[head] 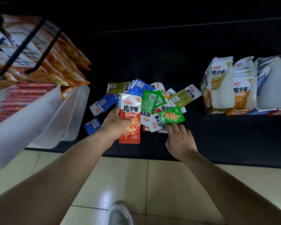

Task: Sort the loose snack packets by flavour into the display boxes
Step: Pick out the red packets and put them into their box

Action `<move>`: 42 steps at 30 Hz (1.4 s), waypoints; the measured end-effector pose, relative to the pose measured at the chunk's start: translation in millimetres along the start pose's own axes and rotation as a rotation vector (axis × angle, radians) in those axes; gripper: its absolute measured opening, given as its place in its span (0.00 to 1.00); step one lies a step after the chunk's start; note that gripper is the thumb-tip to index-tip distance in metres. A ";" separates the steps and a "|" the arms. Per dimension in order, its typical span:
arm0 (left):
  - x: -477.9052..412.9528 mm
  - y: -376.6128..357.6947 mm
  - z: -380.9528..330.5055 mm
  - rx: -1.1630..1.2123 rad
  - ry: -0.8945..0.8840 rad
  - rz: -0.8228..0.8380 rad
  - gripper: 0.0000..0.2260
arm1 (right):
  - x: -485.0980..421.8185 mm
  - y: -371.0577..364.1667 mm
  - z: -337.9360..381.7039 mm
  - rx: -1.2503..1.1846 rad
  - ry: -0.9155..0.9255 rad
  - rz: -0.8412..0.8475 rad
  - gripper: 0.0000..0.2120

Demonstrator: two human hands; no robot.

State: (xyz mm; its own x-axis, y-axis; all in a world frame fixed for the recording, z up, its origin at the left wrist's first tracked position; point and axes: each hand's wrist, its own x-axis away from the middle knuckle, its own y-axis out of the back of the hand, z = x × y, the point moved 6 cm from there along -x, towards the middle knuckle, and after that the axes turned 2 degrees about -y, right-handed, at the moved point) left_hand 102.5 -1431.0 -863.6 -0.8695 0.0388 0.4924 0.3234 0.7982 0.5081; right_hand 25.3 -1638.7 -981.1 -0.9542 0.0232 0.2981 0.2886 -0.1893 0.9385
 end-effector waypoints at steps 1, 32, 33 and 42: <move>0.8 -0.5 -0.8 0.000 -0.003 0.006 0.10 | -4.1 3.8 0.3 0.003 -0.008 -0.009 0.30; 1.3 5.7 -8.1 -0.050 -0.080 0.013 0.08 | 45.5 -16.1 -12.5 -0.010 0.014 -0.078 0.28; 1.3 5.0 -8.1 -0.058 -0.083 0.014 0.09 | 50.7 -15.7 -11.0 -0.019 0.073 -0.090 0.27; 1.0 3.5 -13.6 -0.060 -0.087 0.009 0.11 | 33.4 -4.0 -78.6 -0.148 -0.510 -0.081 0.27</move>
State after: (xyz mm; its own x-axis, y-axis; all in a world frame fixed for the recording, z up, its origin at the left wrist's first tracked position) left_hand 107.8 -1436.3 -851.7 -0.8948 0.1000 0.4350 0.3508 0.7601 0.5469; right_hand -13.8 -1714.3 -988.6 -0.8032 0.5107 0.3068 0.1660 -0.3028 0.9385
